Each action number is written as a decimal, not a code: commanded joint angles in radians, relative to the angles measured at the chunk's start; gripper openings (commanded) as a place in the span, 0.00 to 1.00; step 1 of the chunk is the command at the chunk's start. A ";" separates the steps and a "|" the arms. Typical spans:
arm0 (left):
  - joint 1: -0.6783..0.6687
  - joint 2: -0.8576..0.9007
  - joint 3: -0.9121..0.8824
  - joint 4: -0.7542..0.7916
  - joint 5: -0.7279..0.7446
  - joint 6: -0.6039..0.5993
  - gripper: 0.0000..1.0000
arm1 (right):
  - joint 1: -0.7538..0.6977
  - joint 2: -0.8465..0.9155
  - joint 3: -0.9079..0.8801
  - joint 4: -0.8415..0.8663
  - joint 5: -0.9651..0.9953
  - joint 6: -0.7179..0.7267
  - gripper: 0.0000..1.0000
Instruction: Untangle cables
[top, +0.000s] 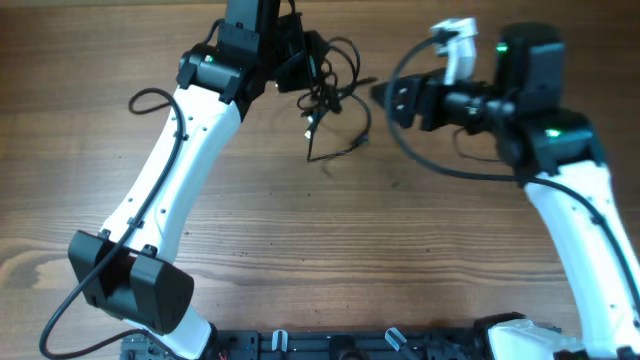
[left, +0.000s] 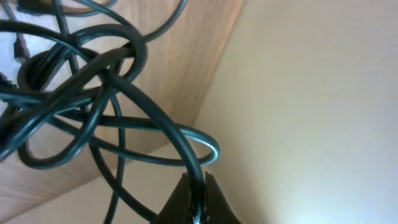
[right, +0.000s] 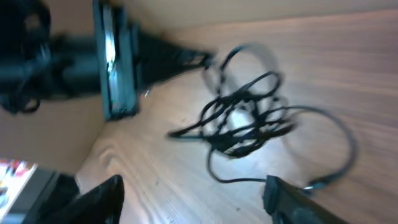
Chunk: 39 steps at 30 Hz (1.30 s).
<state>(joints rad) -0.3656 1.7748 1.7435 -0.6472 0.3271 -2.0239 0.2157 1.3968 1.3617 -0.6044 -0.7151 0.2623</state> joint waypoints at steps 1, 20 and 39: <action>0.009 -0.011 0.010 0.139 -0.029 -0.158 0.04 | 0.078 0.102 -0.016 0.039 0.050 0.051 0.63; 0.053 -0.011 0.010 0.222 0.093 -0.158 0.04 | 0.193 0.383 -0.016 0.501 0.202 0.341 0.48; 0.016 -0.011 0.010 0.065 0.142 -0.084 0.04 | 0.146 0.413 -0.016 0.651 0.479 0.417 0.22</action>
<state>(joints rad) -0.3412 1.7748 1.7439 -0.5171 0.4728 -2.0243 0.3817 1.7973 1.3407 0.0792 -0.2718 0.6804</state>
